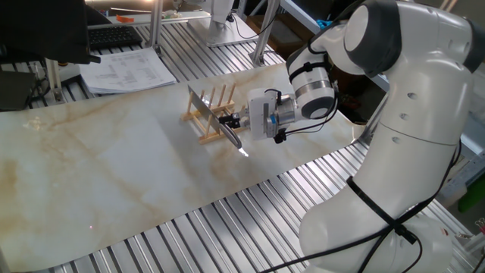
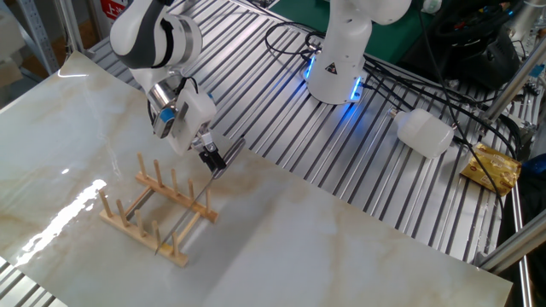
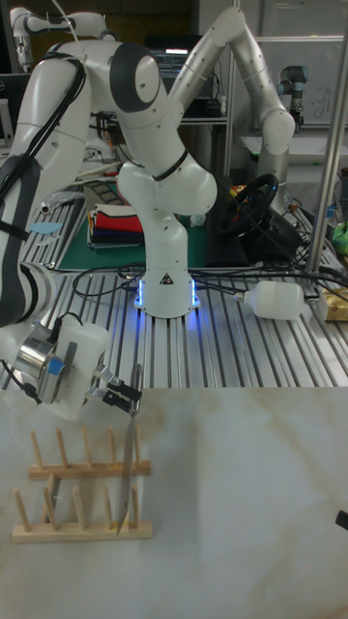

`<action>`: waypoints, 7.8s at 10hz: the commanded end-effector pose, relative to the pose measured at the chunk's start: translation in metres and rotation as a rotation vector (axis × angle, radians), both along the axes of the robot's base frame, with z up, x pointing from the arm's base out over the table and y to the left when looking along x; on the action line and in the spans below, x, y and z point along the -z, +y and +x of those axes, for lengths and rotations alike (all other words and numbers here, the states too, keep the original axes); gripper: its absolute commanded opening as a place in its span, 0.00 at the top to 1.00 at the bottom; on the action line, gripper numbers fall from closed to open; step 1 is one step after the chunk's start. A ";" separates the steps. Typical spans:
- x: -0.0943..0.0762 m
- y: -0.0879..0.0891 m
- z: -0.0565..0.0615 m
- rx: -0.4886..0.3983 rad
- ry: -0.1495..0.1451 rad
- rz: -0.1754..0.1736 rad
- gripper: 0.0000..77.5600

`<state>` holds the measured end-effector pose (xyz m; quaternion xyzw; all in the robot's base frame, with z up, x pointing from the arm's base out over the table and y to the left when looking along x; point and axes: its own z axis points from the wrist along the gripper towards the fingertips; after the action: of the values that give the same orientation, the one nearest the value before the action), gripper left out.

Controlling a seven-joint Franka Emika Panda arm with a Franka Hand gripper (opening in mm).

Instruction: Put the knife on the knife rack

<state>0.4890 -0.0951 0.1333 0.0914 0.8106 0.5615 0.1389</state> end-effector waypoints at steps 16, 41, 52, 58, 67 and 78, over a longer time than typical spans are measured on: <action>0.009 -0.002 0.003 -0.008 -0.015 0.008 0.98; 0.015 -0.003 0.004 -0.001 0.000 -0.037 0.00; 0.001 -0.012 0.001 -0.002 0.026 -0.080 0.00; -0.026 -0.030 0.020 -0.049 0.056 -0.110 0.00; -0.075 -0.045 0.031 -0.123 0.132 -0.239 0.00; -0.142 0.045 0.034 -0.069 0.316 -0.528 0.00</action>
<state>0.5293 -0.0798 0.2435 0.0859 0.9172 0.3877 0.0336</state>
